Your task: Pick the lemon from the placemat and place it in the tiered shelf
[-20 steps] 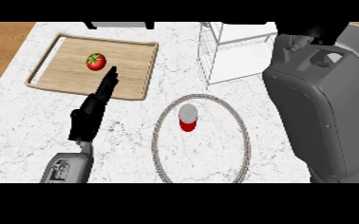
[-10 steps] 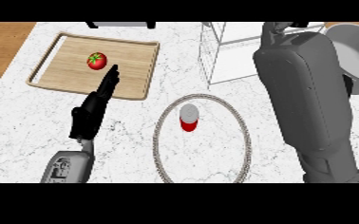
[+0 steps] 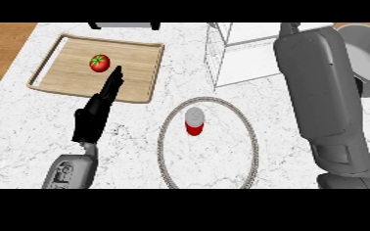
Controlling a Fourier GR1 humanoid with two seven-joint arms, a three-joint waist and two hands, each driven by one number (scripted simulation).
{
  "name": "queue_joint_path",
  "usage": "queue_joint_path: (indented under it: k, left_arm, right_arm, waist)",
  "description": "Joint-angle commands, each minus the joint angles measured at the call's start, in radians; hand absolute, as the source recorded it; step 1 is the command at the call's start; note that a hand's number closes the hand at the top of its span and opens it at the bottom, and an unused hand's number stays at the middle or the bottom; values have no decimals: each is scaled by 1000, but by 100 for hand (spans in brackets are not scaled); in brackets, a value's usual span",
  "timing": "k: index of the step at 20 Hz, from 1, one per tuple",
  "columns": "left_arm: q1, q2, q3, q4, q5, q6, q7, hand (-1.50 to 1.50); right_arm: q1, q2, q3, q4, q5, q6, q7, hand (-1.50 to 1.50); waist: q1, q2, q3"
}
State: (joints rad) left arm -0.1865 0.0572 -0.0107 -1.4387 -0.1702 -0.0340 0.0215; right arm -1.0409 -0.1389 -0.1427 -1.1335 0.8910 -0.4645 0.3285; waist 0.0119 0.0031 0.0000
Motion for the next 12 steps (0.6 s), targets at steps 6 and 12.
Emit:
queue_joint_path:
  k: [6, 12]
  left_arm:
    - [30, 27, 34, -20, 31, -23, -5, 0]
    - [56, -29, -43, -73, -34, 26, 37, 0]
  right_arm:
    - [-43, -91, -23, 160, 194, -50, 191, -150]
    - [63, -83, -21, 23, 142, -28, 197, -150]
  waist:
    - [-3, -3, -1]
    - [-8, -5, 0]
